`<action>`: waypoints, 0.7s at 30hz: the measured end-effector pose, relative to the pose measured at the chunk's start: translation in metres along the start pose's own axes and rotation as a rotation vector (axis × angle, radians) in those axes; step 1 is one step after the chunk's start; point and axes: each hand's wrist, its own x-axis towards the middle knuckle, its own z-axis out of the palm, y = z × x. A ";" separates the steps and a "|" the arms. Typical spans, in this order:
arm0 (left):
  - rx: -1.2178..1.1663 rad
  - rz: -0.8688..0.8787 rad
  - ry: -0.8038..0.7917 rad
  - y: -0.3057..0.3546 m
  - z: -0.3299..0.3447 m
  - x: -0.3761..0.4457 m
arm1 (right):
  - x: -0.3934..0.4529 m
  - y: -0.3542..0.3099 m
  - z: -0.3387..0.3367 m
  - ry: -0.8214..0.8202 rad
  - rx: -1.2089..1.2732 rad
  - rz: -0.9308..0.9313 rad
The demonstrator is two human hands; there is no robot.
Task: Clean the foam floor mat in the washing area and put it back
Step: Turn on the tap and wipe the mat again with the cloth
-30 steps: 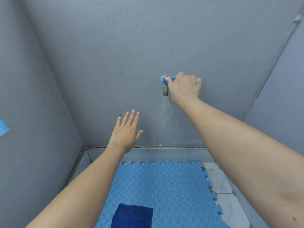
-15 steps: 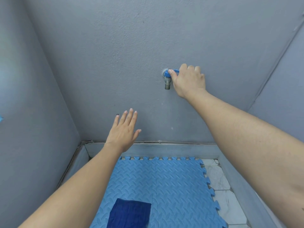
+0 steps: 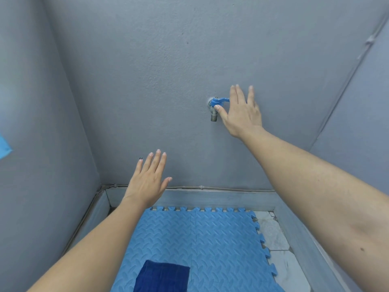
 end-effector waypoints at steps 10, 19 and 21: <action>-0.145 0.080 -0.203 0.044 0.117 -0.090 | -0.239 0.049 0.153 -0.283 0.189 0.065; -0.163 0.143 -0.394 0.061 0.261 -0.231 | -0.441 0.103 0.283 -0.604 0.081 0.232; -0.196 -0.111 -0.313 0.041 0.269 -0.211 | -0.443 0.103 0.286 -0.587 0.076 0.203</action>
